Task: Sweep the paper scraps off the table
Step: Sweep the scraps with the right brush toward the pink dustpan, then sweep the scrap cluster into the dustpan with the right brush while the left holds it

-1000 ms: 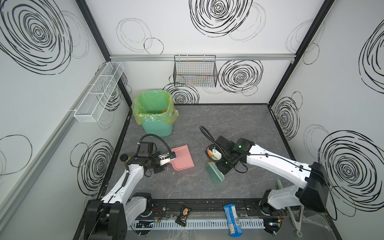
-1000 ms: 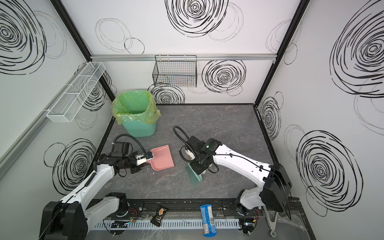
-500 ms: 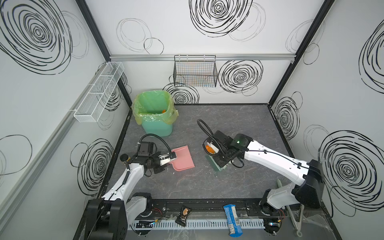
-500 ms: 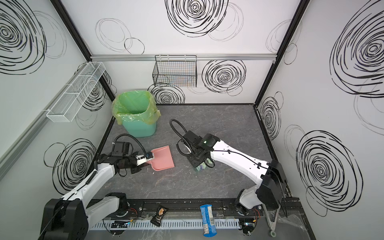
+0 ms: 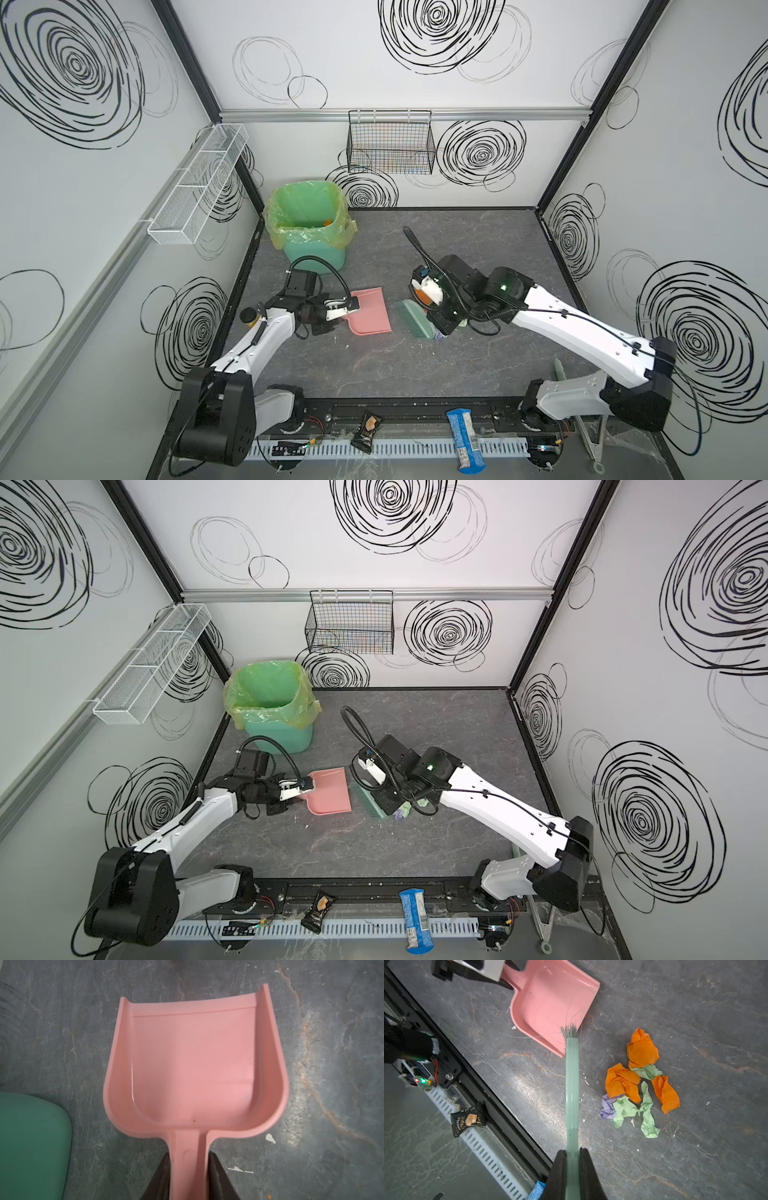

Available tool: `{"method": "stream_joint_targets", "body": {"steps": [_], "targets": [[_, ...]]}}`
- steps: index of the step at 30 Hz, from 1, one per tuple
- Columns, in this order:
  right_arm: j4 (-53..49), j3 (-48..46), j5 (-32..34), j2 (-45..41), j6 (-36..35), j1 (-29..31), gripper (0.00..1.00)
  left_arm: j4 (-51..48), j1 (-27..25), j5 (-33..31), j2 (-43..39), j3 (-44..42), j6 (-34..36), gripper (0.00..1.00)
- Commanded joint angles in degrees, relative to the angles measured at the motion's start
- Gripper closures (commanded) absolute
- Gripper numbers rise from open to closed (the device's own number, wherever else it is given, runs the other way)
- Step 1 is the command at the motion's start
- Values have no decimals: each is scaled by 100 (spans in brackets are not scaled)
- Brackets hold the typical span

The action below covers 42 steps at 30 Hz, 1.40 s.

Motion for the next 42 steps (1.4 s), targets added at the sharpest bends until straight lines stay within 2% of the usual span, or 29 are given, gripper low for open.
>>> {"method": "stream_joint_targets", "body": {"steps": [1,3,7,10,12,16,20,27,42], "targets": [[65,353,755,-642,743,-264,100,-107,-179,-186,347,433,211,100],[47,477,1128,-955,1190,-544,100,-122,-288,-275,521,634,203,100],[-793,834,2434,-1118,2213,-1374,100,-108,-606,-536,814,988,184,100],[-1349,519,2996,-925,2403,-1807,100,-116,-857,-800,1071,1249,223,100],[-1318,53,2927,-868,2456,-2024,100,-209,-994,-950,1280,1451,278,100],[-1334,-618,3158,-594,2608,-2094,100,-419,-1208,-1223,1679,1868,395,100],[-1324,-905,3299,-329,2703,-2106,100,-473,-1386,-1516,1972,2107,441,100],[-1323,-1257,2906,457,3049,-2076,100,-532,-1684,-1718,2400,2357,380,100],[-463,-1031,2197,1357,3412,-796,100,-311,-2109,-1634,2629,2252,62,100]]}}
